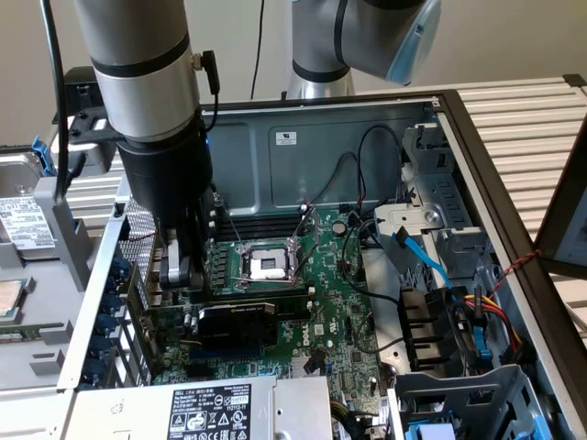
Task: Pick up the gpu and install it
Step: 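Press down on the gpu until it lock into place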
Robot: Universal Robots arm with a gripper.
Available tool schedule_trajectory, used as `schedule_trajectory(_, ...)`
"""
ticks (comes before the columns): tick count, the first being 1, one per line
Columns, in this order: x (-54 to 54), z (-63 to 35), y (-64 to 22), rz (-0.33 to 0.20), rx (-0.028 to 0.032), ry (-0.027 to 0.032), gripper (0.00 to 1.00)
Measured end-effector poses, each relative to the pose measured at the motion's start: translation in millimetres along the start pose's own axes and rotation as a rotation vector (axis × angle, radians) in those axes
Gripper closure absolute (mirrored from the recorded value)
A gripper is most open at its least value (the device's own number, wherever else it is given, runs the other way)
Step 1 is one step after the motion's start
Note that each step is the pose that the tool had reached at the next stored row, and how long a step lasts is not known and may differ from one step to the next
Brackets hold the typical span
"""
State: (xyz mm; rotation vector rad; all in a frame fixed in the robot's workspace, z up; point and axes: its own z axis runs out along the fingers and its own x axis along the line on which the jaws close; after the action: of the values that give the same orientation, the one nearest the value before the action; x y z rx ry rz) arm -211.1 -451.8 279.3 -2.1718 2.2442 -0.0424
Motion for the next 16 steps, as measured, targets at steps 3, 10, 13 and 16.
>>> schedule_trajectory(3, 0.0, 1.7, 0.1, 0.000, -0.0033, 0.0000, 0.89)
schedule_trajectory(10, -0.1, 2.1, -1.2, 0.000, -0.0022, -0.0011, 0.89)
schedule_trajectory(13, -0.2, 2.1, -1.7, 0.000, -0.0009, -0.0011, 0.89)
schedule_trajectory(16, -0.2, 2.1, -2.2, 0.002, -0.0001, -0.0010, 0.89)
